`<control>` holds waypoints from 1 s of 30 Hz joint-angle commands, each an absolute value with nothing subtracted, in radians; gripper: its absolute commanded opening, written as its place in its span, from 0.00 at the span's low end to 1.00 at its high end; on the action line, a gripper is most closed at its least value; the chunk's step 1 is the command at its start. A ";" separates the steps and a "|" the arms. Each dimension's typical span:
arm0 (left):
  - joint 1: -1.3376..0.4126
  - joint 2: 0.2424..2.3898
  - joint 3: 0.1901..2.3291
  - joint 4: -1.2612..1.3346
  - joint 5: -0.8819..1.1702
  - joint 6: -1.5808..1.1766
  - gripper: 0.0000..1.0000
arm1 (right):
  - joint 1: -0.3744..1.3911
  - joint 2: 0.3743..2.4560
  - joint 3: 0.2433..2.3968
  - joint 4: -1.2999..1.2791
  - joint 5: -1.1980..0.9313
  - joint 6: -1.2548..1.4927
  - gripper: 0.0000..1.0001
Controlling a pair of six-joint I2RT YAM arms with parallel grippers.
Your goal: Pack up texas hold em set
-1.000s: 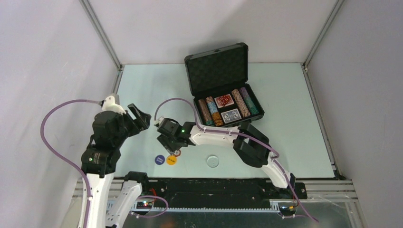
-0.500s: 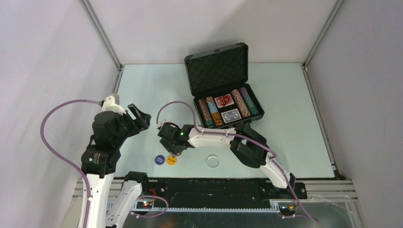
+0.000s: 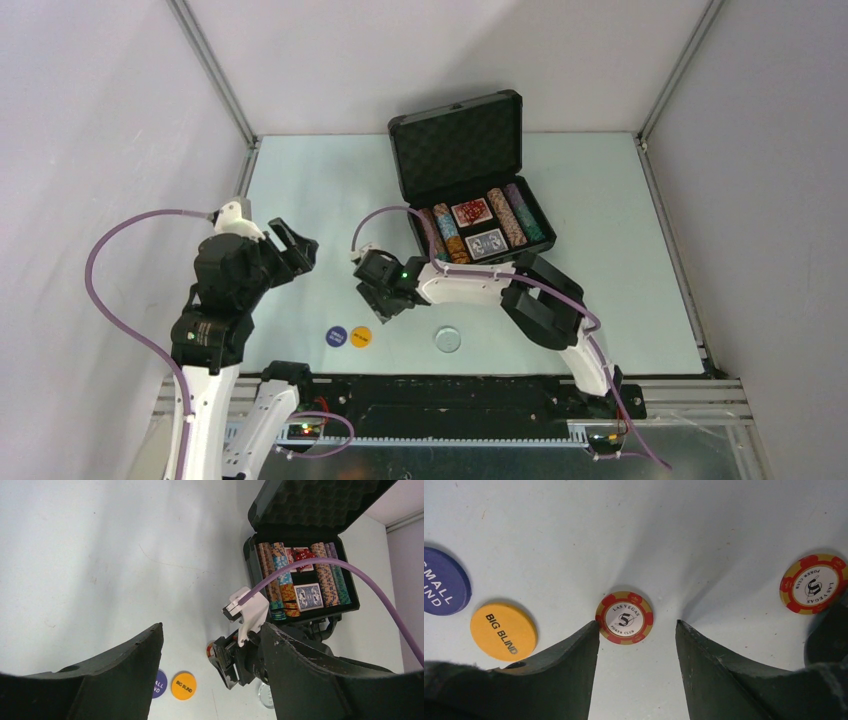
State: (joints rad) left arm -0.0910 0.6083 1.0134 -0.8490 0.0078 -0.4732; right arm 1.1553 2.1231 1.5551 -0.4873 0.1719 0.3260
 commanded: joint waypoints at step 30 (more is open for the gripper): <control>-0.084 0.623 0.986 -0.800 0.038 -0.500 0.77 | 1.118 2.017 1.499 -0.453 0.131 0.260 0.41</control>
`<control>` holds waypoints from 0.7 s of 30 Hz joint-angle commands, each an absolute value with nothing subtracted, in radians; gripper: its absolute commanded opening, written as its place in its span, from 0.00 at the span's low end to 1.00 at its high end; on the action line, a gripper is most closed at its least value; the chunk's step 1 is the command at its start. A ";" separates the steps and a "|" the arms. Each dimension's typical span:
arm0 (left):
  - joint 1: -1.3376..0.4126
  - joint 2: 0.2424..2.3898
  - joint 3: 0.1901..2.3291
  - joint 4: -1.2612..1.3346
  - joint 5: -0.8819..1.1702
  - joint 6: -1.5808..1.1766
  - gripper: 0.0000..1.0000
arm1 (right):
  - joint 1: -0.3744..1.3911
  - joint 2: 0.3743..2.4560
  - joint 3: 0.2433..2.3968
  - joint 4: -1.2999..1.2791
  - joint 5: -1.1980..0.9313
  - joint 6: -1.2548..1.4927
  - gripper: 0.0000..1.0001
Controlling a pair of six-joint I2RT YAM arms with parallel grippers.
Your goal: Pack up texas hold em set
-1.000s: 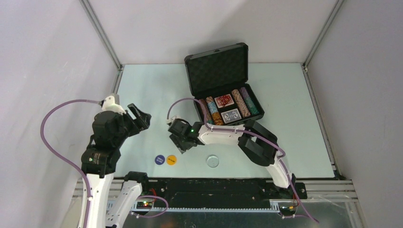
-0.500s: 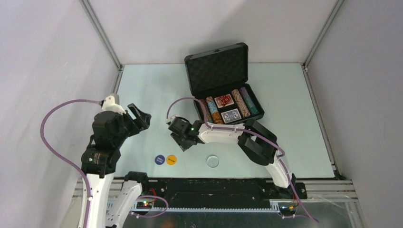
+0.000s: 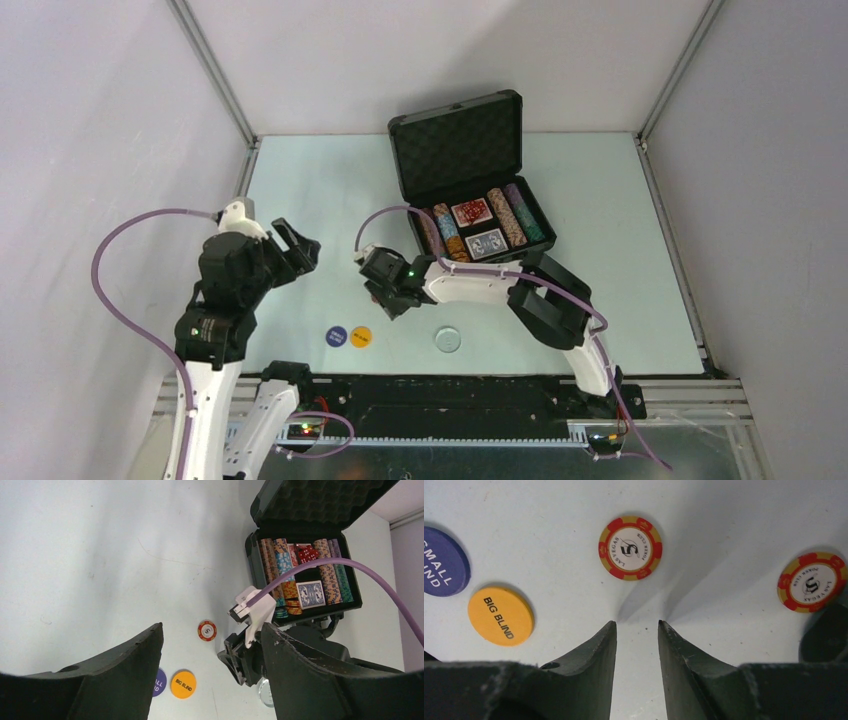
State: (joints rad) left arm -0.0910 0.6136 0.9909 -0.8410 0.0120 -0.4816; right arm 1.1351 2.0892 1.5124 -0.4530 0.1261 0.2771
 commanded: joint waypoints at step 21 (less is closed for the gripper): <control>-0.083 0.618 0.965 -0.784 0.058 -0.508 0.77 | 1.102 2.240 1.786 -0.547 0.071 0.249 0.78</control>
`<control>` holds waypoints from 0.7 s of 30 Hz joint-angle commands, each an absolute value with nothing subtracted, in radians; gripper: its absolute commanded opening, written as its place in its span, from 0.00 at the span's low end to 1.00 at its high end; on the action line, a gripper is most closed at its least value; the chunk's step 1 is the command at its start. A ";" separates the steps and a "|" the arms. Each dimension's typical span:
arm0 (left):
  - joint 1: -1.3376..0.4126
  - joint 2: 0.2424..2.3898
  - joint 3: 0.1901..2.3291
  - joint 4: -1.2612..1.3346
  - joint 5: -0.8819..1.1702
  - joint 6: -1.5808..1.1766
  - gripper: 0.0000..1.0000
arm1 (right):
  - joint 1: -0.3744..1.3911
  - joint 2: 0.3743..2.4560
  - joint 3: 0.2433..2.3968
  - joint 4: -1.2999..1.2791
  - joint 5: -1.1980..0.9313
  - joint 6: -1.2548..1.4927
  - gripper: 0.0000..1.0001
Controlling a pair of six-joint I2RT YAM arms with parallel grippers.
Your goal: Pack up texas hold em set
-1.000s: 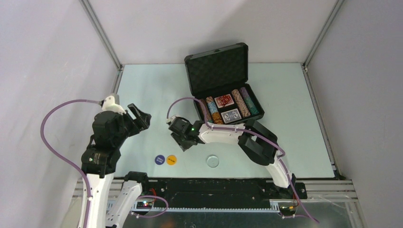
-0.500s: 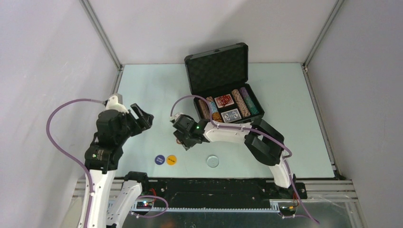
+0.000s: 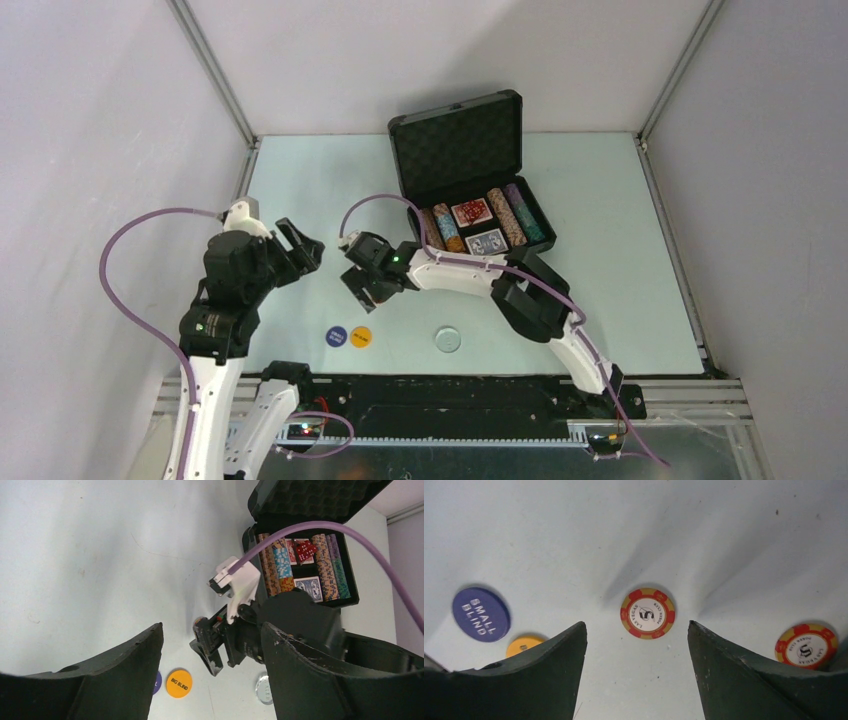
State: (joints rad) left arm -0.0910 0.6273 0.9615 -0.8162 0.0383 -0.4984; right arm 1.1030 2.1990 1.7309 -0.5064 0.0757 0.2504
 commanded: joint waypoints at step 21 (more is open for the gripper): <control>-0.083 0.616 0.962 -0.784 0.055 -0.502 0.77 | 1.120 2.333 1.855 -0.629 0.117 0.219 0.61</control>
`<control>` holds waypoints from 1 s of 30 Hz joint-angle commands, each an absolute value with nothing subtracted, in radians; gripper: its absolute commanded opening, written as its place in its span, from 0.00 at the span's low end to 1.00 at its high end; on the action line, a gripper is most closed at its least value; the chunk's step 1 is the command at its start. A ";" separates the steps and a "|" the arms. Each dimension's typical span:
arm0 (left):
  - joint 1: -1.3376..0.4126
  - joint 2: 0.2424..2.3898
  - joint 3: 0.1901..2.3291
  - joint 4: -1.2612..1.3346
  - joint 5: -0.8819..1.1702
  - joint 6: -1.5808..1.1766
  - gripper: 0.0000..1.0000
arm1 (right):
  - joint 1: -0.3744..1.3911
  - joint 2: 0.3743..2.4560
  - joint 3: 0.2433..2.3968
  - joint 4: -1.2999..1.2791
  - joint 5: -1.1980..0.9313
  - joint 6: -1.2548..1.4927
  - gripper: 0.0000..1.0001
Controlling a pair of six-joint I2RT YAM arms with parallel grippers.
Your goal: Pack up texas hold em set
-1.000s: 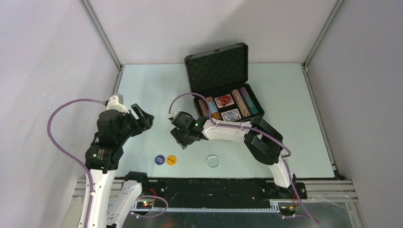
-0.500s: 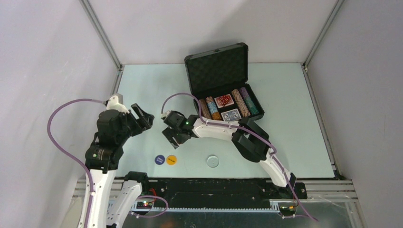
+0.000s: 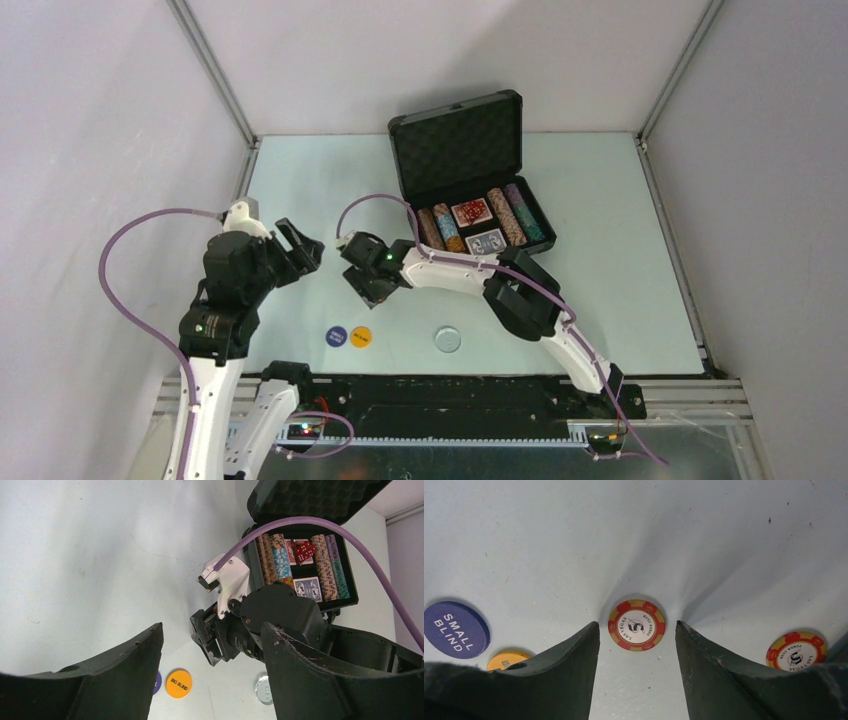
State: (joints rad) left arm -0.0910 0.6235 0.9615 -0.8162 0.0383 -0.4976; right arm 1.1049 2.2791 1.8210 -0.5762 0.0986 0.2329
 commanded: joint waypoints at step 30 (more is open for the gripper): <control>-0.084 0.616 0.961 -0.784 0.049 -0.503 0.77 | 1.098 2.191 1.778 -0.540 0.151 0.203 0.44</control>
